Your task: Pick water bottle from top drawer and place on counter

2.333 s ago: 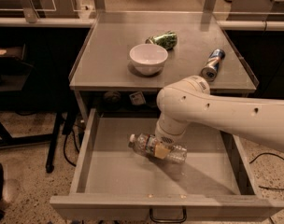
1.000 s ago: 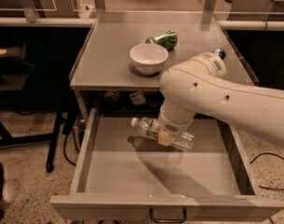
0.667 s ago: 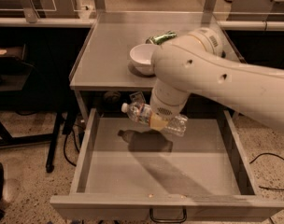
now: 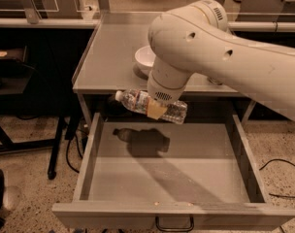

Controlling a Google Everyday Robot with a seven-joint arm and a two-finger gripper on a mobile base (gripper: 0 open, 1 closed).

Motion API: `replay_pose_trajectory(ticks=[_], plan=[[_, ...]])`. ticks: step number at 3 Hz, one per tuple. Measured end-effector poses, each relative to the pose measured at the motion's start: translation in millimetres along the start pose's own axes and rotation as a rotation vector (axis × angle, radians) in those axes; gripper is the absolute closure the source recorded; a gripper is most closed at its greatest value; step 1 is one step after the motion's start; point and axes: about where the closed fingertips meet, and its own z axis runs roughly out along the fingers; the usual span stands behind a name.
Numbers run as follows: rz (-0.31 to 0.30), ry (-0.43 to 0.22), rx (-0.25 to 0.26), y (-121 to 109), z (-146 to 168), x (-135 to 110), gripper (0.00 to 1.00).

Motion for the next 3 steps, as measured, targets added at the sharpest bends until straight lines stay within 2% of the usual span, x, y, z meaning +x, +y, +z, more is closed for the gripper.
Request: replay_pose_trajectory(ticks=[1, 2, 3], plan=[[-0.009, -0.014, 0.037, -5.9, -11.5, -6.5, 1.00], [0.002, -0.073, 0.140, -51.3, -62.9, -69.8, 1.00], [0.001, -0.083, 0.147, -53.6, -67.8, -74.4, 1.00]])
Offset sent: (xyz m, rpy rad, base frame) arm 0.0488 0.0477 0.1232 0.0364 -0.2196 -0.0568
